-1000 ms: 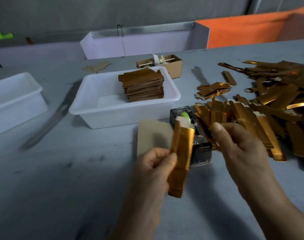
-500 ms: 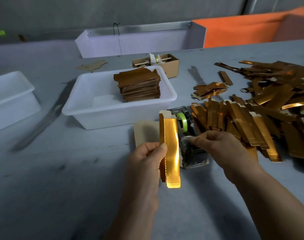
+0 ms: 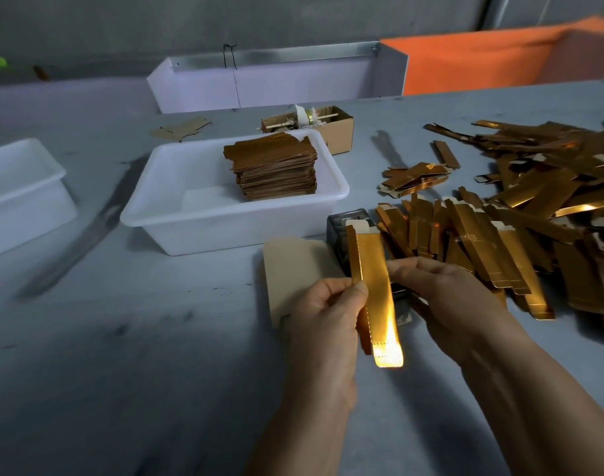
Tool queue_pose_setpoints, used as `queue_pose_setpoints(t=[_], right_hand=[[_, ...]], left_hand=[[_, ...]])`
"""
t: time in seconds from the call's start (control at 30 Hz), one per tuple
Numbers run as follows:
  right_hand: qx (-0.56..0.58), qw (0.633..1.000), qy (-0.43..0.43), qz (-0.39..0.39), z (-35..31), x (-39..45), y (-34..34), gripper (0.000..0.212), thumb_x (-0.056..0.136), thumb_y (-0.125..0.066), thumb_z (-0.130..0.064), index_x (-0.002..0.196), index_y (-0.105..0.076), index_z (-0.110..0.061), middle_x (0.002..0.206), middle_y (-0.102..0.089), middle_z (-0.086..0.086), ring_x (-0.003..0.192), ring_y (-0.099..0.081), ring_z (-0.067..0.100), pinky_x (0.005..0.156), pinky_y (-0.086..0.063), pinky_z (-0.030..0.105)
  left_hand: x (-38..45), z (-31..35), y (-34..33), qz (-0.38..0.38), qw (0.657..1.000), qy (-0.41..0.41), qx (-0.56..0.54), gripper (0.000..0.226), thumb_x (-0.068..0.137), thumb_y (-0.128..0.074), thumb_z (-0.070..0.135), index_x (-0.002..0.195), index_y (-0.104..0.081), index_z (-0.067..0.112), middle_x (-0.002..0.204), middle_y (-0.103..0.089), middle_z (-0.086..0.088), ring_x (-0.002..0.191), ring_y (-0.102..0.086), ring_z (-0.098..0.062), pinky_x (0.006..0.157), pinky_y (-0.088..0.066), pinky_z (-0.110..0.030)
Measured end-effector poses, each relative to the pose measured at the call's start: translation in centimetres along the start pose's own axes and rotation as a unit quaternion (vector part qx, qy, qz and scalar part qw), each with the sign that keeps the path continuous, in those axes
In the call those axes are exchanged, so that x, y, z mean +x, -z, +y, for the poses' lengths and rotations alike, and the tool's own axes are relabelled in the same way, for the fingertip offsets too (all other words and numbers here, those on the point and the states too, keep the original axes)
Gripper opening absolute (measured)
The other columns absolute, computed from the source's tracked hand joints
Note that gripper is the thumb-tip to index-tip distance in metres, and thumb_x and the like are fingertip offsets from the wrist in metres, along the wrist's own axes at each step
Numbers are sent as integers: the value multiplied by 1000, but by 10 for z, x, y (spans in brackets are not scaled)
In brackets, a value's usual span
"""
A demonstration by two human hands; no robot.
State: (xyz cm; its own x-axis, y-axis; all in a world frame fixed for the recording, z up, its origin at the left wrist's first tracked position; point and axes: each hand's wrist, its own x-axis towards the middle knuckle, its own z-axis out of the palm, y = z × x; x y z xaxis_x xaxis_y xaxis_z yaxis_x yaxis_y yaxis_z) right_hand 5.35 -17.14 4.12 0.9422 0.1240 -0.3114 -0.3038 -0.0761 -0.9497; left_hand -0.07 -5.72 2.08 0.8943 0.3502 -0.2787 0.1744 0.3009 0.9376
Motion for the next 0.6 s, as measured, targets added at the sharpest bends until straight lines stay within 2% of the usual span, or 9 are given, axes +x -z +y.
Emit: queue_pose_setpoints(t=[0.07,0.13,0.23,0.3,0.37,0.43,0.53,0.6], right_hand=[[31,999,10,-8,1,-5,3,18,90,-54,-20,83,-71,-17,78,-72,-10,83,-64,9,75,-40,25],[-8,999,40,18,5,-9,4,17,89,-57,-21,77,-70,-19,81,-70,-15,95,-59,9,81,-38,27],[-211,966,90,116,16,-13,1,16,86,-62,-28,74,-68,-19,122,-52,-12,120,-42,13,85,-35,32],[-292,937,119,148,21,-15,-1,14,85,-63,-31,74,-65,-23,134,-43,-8,126,-38,15,85,-38,32],[-314,925,142,159,25,-17,-3,15,85,-63,-31,71,-61,-29,137,-41,-6,127,-40,18,92,-43,35],[-312,924,147,164,28,-18,-5,20,85,-63,-30,67,-56,-31,137,-42,-5,127,-39,17,92,-42,32],[-290,927,158,175,33,-18,-8,23,86,-63,-26,66,-53,-32,137,-42,-4,121,-42,13,83,-39,22],[-265,933,168,177,38,-19,-8,21,86,-63,-21,69,-55,-30,138,-42,-4,106,-41,4,72,-35,11]], left_hand=[[0,-1,0,3,1000,-15,16,7,89,-65,20,85,-71,18,78,-73,-1,77,-67,-18,63,-52,-28],[0,0,0,2,999,-21,26,7,89,-65,21,85,-71,18,79,-72,-2,77,-66,-19,63,-49,-29],[1,2,0,1,999,-22,34,7,89,-65,20,84,-70,19,80,-71,-2,77,-65,-19,62,-46,-29],[2,4,-1,0,998,-32,45,6,90,-64,22,86,-69,20,81,-71,-1,76,-65,-19,62,-48,-30],[1,6,-3,-5,997,-44,65,8,90,-64,25,92,-69,20,86,-72,-1,83,-67,-20,67,-50,-33],[0,7,-4,-10,995,-56,80,9,91,-64,27,94,-70,21,87,-73,3,84,-67,-15,67,-49,-29],[-2,9,-7,-35,992,-62,101,7,91,-64,27,92,-70,23,80,-73,9,73,-65,-3,61,-46,-18],[-2,10,-9,-62,990,-59,114,7,92,-62,25,92,-68,21,79,-72,8,72,-65,-5,64,-50,-21]])
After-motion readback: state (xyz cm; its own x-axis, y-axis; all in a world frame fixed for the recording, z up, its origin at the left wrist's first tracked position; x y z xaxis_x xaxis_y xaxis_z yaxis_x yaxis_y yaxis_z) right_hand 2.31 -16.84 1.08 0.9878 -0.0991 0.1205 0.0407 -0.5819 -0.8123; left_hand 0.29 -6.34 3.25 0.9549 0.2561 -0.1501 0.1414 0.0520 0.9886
